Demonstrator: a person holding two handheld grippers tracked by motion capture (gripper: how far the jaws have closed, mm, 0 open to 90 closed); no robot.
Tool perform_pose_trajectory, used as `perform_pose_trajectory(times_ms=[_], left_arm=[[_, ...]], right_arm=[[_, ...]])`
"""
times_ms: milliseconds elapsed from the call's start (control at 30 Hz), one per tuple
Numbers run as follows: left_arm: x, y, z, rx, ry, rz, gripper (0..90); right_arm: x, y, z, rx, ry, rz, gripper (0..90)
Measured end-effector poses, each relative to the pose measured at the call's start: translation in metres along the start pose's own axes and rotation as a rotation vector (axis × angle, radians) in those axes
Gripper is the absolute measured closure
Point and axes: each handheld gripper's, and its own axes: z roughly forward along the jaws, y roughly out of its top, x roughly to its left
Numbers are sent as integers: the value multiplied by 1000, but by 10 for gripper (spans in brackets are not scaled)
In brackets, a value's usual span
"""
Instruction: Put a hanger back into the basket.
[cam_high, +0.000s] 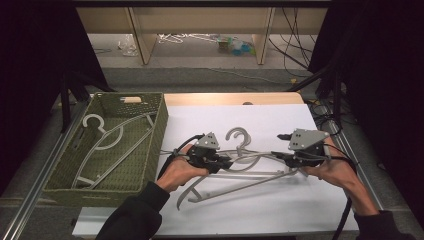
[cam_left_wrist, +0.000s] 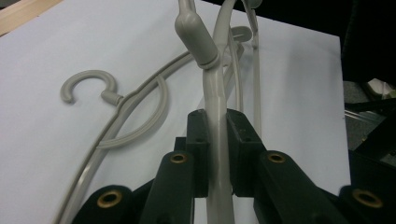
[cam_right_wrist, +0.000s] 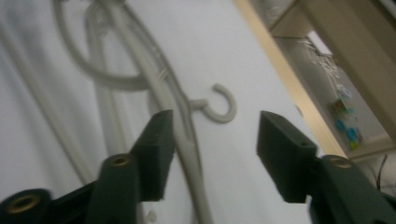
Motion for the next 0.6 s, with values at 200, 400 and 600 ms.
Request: perform_pose_trajectory(times_ms=[200, 400, 600], left_arm=[[1, 3, -7, -2, 50, -24, 804], [11, 14, -31, -39, 110, -89, 803], [16, 38, -64, -75, 188, -100, 804]], right_arm=[[-5, 5, -13, -33, -43, 148, 346], [1, -4, -23, -72, -30, 276, 308], [11, -19, -23, -90, -14, 319, 284]])
